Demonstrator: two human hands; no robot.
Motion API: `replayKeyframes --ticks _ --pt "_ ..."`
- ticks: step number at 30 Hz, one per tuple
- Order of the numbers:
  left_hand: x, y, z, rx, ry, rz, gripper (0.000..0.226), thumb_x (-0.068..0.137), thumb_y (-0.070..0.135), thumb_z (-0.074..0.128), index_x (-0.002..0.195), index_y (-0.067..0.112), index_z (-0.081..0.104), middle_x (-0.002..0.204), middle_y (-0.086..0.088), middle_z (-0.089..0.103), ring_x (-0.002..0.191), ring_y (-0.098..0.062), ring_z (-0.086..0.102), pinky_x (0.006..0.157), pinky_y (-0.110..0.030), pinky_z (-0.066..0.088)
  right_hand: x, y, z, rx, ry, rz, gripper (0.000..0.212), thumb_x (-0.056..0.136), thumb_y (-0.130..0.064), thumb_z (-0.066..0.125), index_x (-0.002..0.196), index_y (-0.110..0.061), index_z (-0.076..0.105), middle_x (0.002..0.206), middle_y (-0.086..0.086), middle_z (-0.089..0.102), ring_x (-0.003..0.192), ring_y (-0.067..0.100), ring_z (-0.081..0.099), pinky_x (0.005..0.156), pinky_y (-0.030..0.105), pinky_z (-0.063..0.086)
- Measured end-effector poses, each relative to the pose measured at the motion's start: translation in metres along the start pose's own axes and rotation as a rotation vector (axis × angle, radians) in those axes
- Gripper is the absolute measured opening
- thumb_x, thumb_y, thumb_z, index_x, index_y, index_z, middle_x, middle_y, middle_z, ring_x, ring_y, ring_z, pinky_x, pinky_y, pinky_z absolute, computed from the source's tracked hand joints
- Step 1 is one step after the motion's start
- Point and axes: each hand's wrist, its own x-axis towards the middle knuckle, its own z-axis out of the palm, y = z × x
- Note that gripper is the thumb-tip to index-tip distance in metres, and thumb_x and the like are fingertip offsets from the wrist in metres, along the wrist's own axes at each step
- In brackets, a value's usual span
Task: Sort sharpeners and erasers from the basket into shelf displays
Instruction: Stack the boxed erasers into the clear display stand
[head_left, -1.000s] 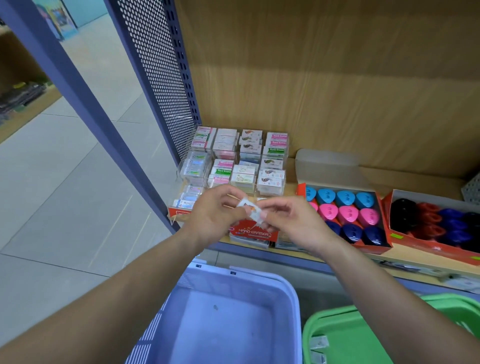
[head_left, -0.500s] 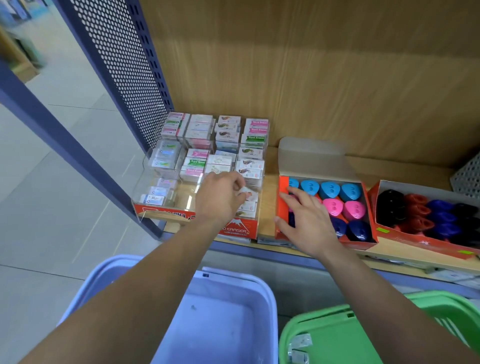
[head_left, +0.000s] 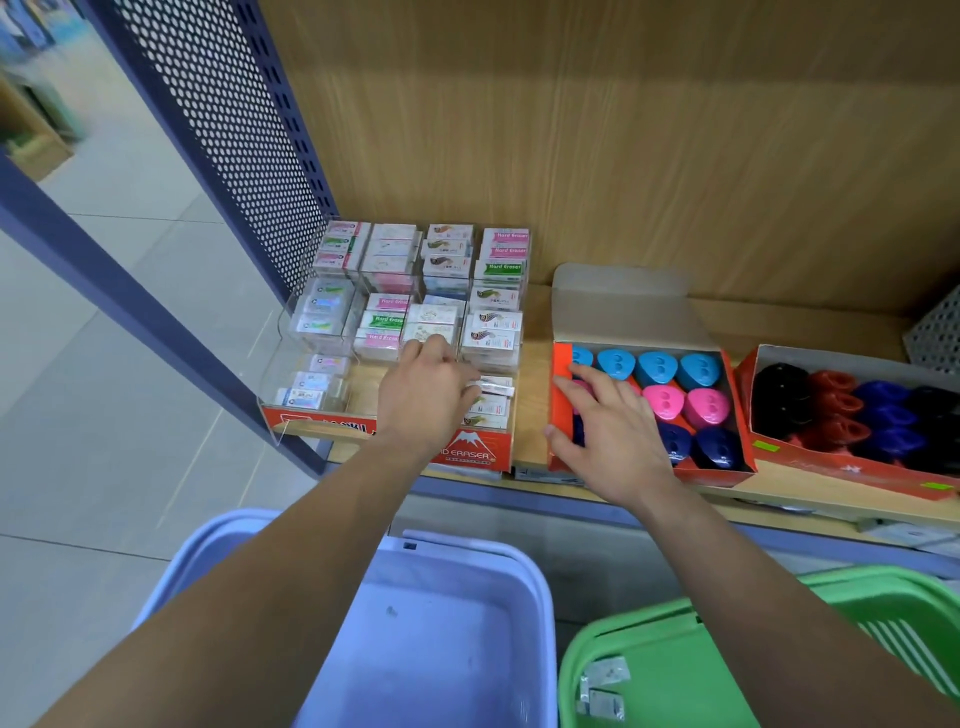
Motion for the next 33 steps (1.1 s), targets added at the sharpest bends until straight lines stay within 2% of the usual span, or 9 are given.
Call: replayKeyframes --ticks 4,8,12,16,18,20,23,29,33 --pt "0.004 0.002 -0.002 -0.09 -0.069 -0.068 0.027 0.101 0.043 0.054 0.122 0.034 0.069 0.116 0.001 0.051 0.118 -0.021 0.043 0.082 -0.037 0.048 0.001 0.001 0.001 -0.003 0.002 -0.003 0.066 0.096 -0.057 0.05 0.154 -0.03 0.034 0.161 -0.006 0.027 0.144 0.021 0.025 0.12 0.043 0.021" --pt "0.004 0.004 0.001 -0.033 -0.067 -0.083 0.029 0.103 0.042 0.048 0.116 0.033 0.072 0.117 0.001 0.057 0.12 -0.022 0.045 0.072 -0.033 0.043 0.001 0.002 0.002 -0.006 0.002 -0.002 0.066 0.096 -0.057 0.049 0.155 -0.031 0.033 0.161 -0.007 0.027 0.144 0.02 0.025 0.12 0.043 0.021" --pt "0.001 0.007 0.002 -0.015 0.054 -0.109 0.023 0.101 0.036 0.054 0.115 0.036 0.073 0.112 0.003 0.061 0.111 -0.024 0.053 0.063 -0.031 0.046 0.001 0.003 0.004 -0.002 0.018 -0.007 0.065 0.095 -0.056 0.05 0.153 -0.031 0.036 0.16 -0.006 0.029 0.143 0.022 0.028 0.119 0.045 0.023" --pt "-0.007 0.003 0.008 -0.149 0.268 -0.026 0.01 0.089 0.021 0.073 0.097 0.024 0.077 0.103 0.003 0.062 0.097 -0.023 0.055 0.057 -0.034 0.052 0.0 0.002 0.005 -0.013 0.018 -0.003 0.065 0.096 -0.057 0.048 0.154 -0.032 0.034 0.161 -0.008 0.028 0.143 0.021 0.027 0.12 0.044 0.022" --pt "-0.006 0.001 0.011 -0.156 0.263 0.096 0.015 0.088 0.014 0.072 0.098 0.024 0.079 0.105 0.011 0.071 0.096 -0.022 0.056 0.063 -0.033 0.055 0.001 0.002 0.005 -0.024 0.017 -0.004 0.065 0.096 -0.058 0.046 0.154 -0.033 0.032 0.161 -0.008 0.026 0.144 0.02 0.026 0.12 0.044 0.021" --pt "-0.003 0.001 0.013 -0.103 0.177 0.149 0.024 0.092 0.016 0.063 0.11 0.027 0.076 0.117 0.014 0.071 0.103 -0.02 0.055 0.076 -0.032 0.054 0.001 0.002 0.005 -0.029 0.013 -0.001 0.065 0.096 -0.058 0.046 0.155 -0.033 0.031 0.161 -0.008 0.026 0.144 0.019 0.025 0.12 0.044 0.02" --pt "0.0 -0.001 0.015 -0.067 0.041 0.144 0.032 0.097 0.022 0.052 0.124 0.03 0.069 0.131 0.016 0.064 0.112 -0.018 0.048 0.086 -0.03 0.045 0.0 0.001 0.004 -0.027 0.003 -0.003 0.066 0.097 -0.058 0.045 0.155 -0.033 0.03 0.162 -0.009 0.024 0.145 0.019 0.024 0.121 0.044 0.02" --pt "-0.004 -0.004 0.003 -0.094 -0.141 0.143 0.031 0.101 0.028 0.048 0.126 0.033 0.066 0.134 0.014 0.061 0.117 -0.017 0.041 0.096 -0.032 0.042 -0.002 -0.001 -0.002 -0.003 -0.032 0.001 0.066 0.097 -0.057 0.047 0.156 -0.032 0.029 0.163 -0.008 0.023 0.146 0.02 0.024 0.12 0.043 0.02" --pt "-0.035 0.012 -0.02 -0.233 -0.087 0.036 0.027 0.099 0.031 0.053 0.121 0.028 0.069 0.132 0.008 0.064 0.123 -0.019 0.045 0.1 -0.033 0.04 -0.016 -0.006 -0.022 0.078 -0.039 0.001 0.065 0.096 -0.053 0.055 0.153 -0.026 0.039 0.159 -0.004 0.035 0.143 0.022 0.033 0.118 0.041 0.028"
